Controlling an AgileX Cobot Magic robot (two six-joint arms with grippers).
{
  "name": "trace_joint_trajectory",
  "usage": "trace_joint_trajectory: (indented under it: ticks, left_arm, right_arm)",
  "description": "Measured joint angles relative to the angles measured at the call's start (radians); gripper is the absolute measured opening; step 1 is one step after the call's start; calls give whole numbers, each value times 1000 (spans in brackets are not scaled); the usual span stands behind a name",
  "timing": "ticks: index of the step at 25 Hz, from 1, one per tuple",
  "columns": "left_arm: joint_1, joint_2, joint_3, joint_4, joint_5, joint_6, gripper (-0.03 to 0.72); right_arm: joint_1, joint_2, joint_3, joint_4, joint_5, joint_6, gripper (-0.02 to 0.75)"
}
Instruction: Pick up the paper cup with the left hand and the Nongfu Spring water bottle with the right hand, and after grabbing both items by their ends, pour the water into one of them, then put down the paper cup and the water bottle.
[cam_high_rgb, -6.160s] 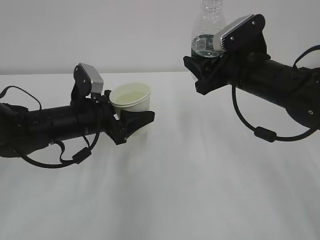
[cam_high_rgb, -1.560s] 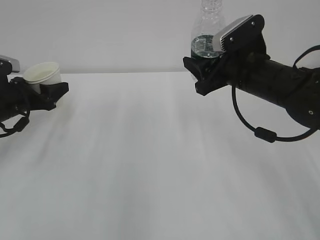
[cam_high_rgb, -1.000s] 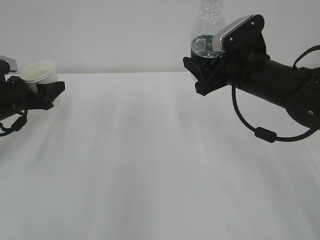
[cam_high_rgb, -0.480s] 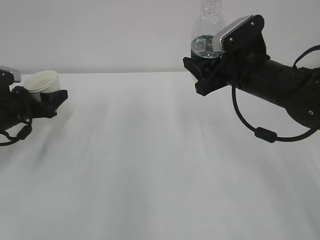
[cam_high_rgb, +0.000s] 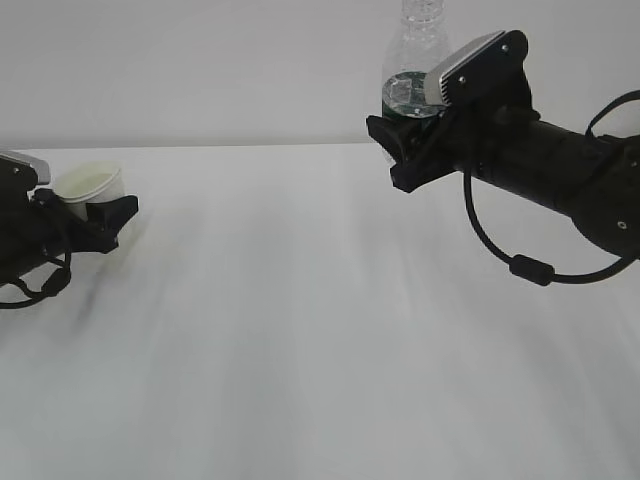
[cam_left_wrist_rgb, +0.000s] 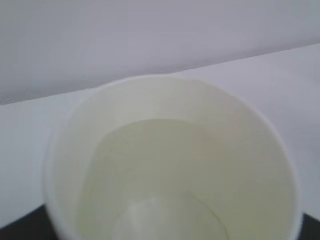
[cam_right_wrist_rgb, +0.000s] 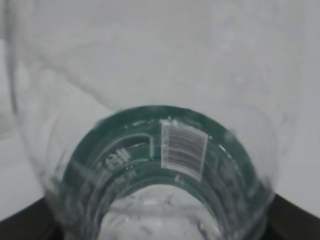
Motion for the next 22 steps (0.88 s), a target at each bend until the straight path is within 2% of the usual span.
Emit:
trace_joint_trajectory:
  ticks: [13, 22]
  left_arm:
    - [0, 35, 0, -28, -2, 74, 459]
    - [0, 45, 0, -41, -2, 81, 459]
  right_arm:
    - [0, 0, 0, 0, 13, -2, 483]
    - [0, 0, 0, -2, 14, -7, 482]
